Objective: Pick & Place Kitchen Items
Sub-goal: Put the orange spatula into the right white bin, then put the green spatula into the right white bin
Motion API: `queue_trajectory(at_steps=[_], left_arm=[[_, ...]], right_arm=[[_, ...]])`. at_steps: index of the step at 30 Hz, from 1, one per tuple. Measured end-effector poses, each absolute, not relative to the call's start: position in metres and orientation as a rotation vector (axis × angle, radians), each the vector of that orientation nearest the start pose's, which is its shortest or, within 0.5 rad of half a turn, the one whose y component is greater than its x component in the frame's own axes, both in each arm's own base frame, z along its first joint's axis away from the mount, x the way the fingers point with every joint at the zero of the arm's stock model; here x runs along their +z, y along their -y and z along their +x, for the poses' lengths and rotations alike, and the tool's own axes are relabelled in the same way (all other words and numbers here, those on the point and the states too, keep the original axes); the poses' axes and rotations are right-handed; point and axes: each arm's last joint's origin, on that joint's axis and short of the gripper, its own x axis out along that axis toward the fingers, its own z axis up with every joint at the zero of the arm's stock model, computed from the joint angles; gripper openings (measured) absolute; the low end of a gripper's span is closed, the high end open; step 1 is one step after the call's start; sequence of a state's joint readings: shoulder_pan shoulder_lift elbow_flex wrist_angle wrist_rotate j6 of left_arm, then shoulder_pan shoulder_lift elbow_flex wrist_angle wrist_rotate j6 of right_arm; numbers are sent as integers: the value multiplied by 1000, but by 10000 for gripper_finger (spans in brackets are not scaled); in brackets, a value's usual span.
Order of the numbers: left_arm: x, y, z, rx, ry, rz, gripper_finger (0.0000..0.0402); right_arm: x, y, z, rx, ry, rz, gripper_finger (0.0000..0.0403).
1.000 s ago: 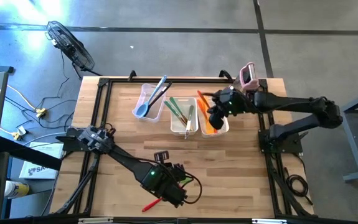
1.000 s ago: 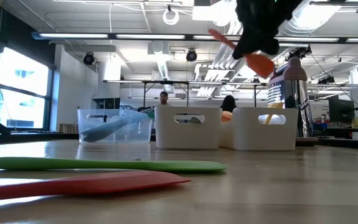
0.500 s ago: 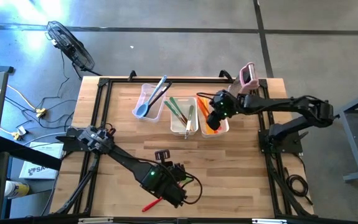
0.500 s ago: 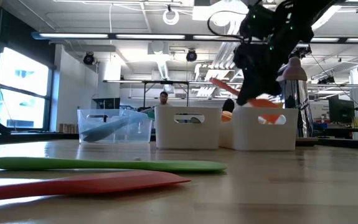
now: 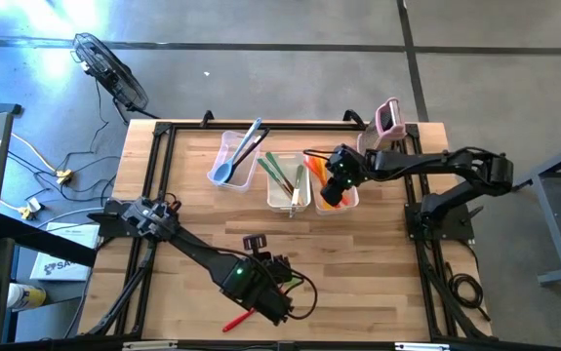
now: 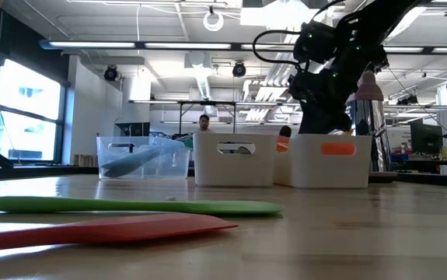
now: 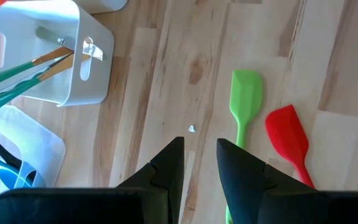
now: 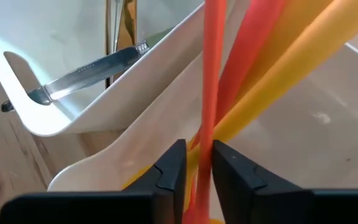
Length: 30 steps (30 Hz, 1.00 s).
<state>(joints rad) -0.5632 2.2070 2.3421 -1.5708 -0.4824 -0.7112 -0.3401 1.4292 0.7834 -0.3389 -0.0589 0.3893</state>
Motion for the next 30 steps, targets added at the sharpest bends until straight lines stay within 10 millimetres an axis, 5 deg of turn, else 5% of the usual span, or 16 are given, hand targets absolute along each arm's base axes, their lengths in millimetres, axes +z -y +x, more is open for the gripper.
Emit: queue_trajectory(at_steps=[16,30], left_arm=[[316,215,366,362,-1160,98,90],[316,215,366,362,-1160,98,90]], right_arm=[[186,88,254,-442,-887,568,213],[226,85,229,-595,-749,492,218]])
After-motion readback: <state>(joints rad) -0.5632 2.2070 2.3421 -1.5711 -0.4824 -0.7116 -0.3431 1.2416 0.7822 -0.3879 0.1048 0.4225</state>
